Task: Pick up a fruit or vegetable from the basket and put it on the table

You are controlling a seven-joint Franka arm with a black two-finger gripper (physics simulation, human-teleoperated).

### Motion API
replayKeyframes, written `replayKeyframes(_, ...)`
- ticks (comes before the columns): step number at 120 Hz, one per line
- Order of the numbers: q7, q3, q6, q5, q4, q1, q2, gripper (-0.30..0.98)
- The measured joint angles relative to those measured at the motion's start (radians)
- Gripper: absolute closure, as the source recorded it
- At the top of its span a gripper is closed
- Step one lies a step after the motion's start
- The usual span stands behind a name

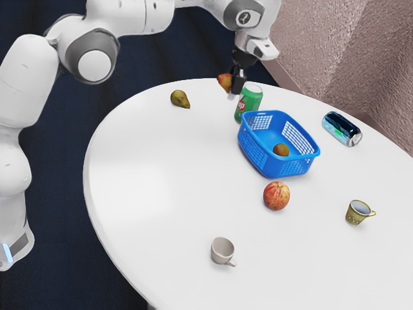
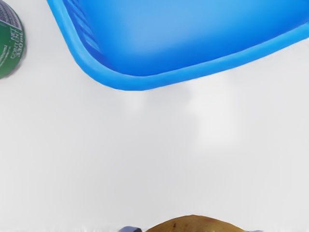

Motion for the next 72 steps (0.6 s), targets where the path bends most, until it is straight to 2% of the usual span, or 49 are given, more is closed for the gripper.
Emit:
replayKeyframes(19,-0.018,0.004,0.075,-0.037,-0.176,0.011,-0.081,0.71)
replayKeyframes(32,-0.027,0.005,0.112,-0.069,-0.215,0.016,-0.082,0.56)
replayKeyframes(53,-0.038,0.007,0.136,-0.116,-0.245,0.029,-0.076,0.21)
replayKeyframes(72,-0.046,0.008,0.162,-0.141,-0.274,0.031,-0.074,0.07)
